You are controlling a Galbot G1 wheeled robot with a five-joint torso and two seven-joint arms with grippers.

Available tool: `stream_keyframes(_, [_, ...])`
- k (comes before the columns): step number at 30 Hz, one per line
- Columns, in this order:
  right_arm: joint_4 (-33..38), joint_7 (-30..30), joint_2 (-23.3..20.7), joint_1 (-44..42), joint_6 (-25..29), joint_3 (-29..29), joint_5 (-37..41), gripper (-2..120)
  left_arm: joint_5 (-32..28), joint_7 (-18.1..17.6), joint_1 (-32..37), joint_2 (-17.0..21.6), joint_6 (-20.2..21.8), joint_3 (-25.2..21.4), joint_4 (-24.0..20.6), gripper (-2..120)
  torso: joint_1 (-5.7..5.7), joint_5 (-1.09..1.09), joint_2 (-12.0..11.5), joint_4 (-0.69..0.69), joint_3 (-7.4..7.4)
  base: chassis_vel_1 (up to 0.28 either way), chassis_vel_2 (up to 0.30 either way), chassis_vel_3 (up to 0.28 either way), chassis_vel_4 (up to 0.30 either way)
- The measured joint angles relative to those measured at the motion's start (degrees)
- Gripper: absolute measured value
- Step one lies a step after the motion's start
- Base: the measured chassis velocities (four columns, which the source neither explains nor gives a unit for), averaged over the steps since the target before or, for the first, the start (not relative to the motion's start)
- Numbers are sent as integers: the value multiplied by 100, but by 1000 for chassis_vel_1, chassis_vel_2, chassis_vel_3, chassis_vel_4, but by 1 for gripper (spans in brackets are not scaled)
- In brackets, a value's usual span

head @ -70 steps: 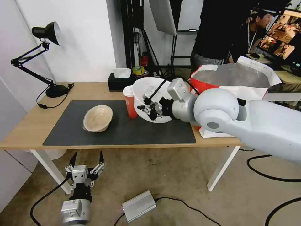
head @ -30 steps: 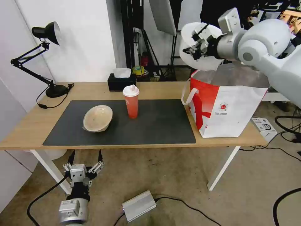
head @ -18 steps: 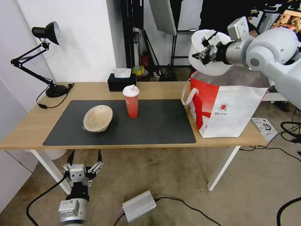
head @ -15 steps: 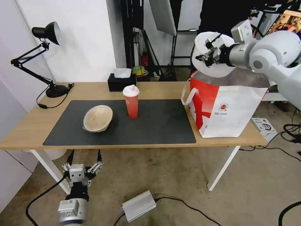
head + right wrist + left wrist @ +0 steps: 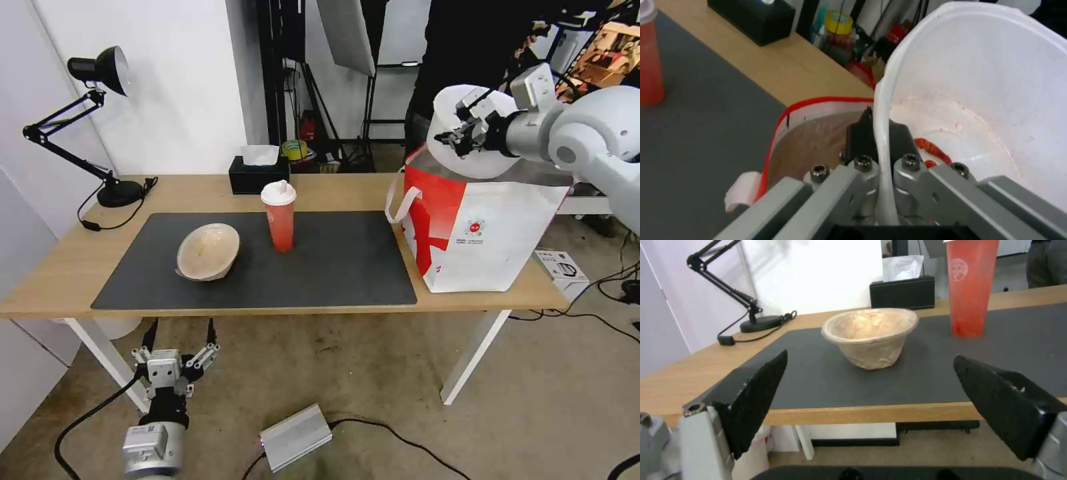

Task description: Pick up the trash from the table and place it into the takeout bag.

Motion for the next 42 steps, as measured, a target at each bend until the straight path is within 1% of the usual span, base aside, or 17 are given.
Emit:
stream_keyframes(8, [60,-141,-63,26,1,27,-29,0,2,0,-12,-33,0,13,22,100,0,0,0,1,0,0,0,0,0])
stream_keyframes(22, [266,-347,-330,-72,1,148,-76,0,24,0,-29,-55,1,51,61,100,0,-1,0,0,0,0,0,0,0])
stream_keyframes(26, [328,-621,-438,-138,1,222,-197,0,33,0,-32,-56,0,63,66,100,0,0,0,1,0,0,0,0,0])
stream_keyframes(30, [371,-773,-519,-209,1,247,-299,0,40,0,-30,-60,1,70,67,100,0,-1,0,0,0,0,0,0,0])
stream_keyframes(42, [489,-786,-621,-611,1,481,-371,0,58,1,-27,-62,-6,90,92,100,0,0,0,0,0,0,0,0,0])
